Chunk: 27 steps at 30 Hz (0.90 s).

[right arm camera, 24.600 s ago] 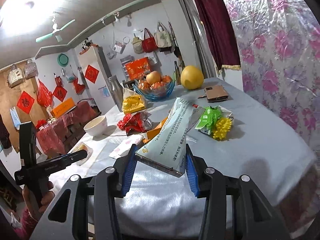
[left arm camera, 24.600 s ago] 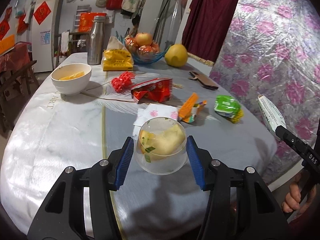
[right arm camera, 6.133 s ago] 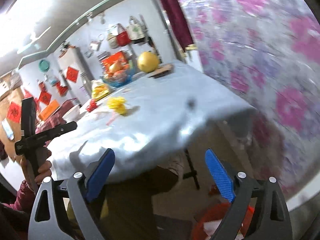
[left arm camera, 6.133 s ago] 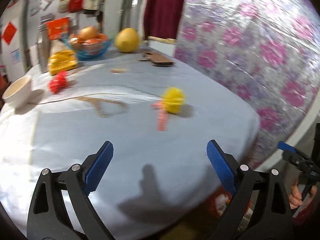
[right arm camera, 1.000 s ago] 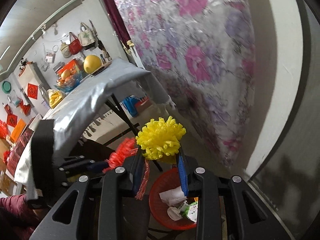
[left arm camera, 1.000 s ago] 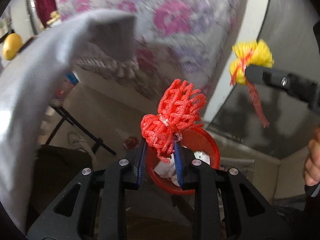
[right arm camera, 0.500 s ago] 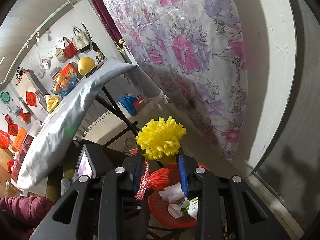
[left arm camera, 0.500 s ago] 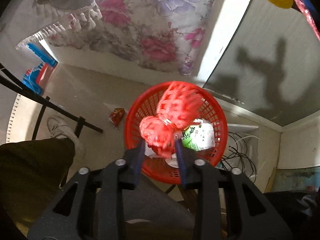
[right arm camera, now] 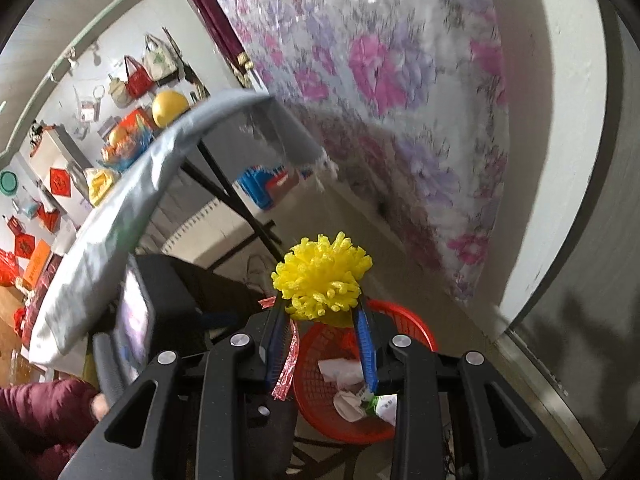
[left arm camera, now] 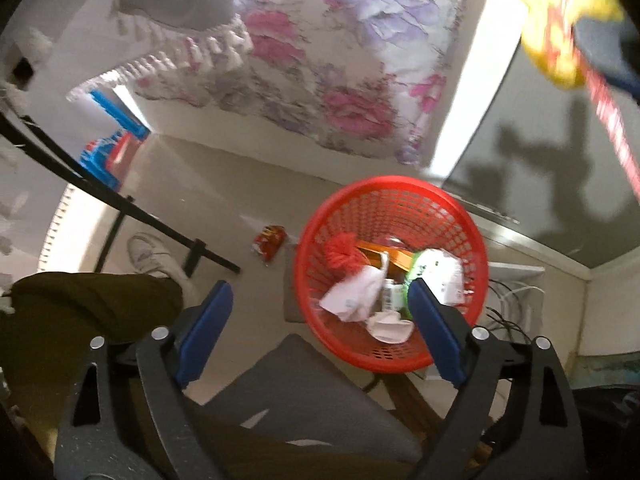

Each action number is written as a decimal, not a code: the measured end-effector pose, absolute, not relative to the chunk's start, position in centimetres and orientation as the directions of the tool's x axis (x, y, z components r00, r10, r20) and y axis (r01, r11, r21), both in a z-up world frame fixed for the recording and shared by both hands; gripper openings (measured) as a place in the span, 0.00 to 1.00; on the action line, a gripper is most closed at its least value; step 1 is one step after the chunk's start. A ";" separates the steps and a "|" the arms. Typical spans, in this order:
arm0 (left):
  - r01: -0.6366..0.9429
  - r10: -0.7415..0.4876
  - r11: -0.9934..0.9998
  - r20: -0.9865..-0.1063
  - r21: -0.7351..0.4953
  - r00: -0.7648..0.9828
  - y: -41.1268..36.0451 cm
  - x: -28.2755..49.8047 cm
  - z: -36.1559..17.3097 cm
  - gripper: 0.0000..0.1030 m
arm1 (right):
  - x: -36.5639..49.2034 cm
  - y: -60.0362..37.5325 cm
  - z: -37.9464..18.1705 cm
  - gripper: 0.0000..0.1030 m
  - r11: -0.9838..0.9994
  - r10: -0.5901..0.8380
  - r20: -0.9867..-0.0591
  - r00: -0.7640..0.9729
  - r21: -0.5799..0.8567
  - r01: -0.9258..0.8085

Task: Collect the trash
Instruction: 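Open the right gripper to drop the yellow net into the wastebasket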

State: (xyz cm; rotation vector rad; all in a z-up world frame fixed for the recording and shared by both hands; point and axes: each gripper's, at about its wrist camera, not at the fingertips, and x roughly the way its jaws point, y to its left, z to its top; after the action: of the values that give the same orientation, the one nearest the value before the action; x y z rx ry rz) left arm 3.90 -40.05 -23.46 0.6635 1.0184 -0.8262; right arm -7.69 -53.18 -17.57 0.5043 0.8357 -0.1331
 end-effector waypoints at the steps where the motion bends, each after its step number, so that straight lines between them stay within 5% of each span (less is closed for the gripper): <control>1: 0.838 -0.278 0.534 -0.914 0.108 0.295 -40.0 3.9 -23.4 0.85 | -7.6 -53.1 -18.0 0.31 0.876 0.083 -0.746 0.660 0.370 0.309; 18: 0.835 -0.250 0.534 -0.918 0.135 0.308 -40.1 4.0 -23.8 0.89 | -6.0 -51.6 -26.8 0.42 0.889 0.099 -0.880 0.465 0.288 0.356; 27: 0.839 -0.249 0.527 -0.918 0.138 0.308 -40.2 3.8 -23.9 0.89 | -6.4 -51.8 -26.6 0.47 0.888 0.075 -0.884 0.461 0.270 0.372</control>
State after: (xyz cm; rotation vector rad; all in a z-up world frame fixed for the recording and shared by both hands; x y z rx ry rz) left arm 3.84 -40.17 -23.89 0.7016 1.0090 -0.8027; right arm -6.37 -51.84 -26.58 0.4648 1.0860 -0.1910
